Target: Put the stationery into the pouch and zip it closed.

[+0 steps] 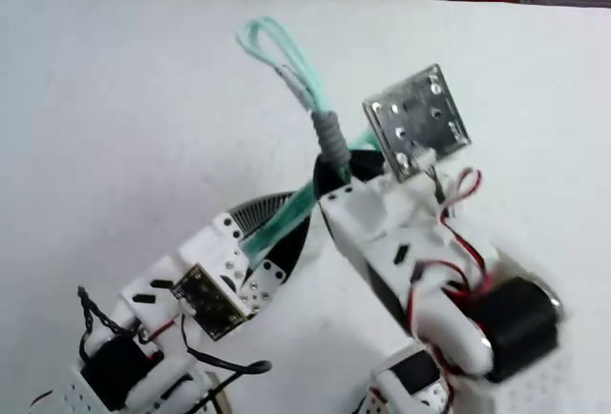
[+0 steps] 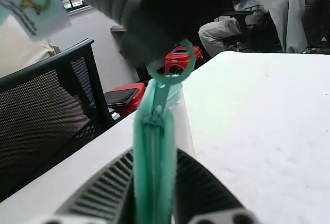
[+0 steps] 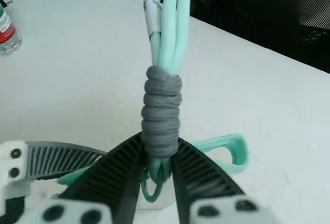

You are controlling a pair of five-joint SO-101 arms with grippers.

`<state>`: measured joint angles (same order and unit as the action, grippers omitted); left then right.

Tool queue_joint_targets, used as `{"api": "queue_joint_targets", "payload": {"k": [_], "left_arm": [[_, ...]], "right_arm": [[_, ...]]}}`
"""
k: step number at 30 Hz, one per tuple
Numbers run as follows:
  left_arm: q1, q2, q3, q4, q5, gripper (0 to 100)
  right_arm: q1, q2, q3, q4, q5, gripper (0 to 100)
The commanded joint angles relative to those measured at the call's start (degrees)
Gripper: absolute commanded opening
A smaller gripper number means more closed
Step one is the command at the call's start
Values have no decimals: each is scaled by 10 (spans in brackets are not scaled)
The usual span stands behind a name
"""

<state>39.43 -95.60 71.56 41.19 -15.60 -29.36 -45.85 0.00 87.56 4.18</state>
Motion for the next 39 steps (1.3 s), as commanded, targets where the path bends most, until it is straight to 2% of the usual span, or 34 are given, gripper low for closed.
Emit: {"api": "queue_joint_targets", "payload": {"k": [1,9,17,20,30,39], "left_arm": [[-7,4,-3,7,-5,23],[-7,4,-3,16,-5,23],[-7,4,-3,22,-6,23],[-7,4,-3,22,-6,23],[-7,4,-3,22,-7,23],[-7,4,-3,24,-9,23]], "right_arm": [[40,-8,41,-44,7,19],[70,-8,46,-55,8,19],[139,-2,49,-88,8,19],[144,-2,56,-94,27,19],[204,-3,152,-197,39,19],[232,-4,159,-206,40,19]]}}
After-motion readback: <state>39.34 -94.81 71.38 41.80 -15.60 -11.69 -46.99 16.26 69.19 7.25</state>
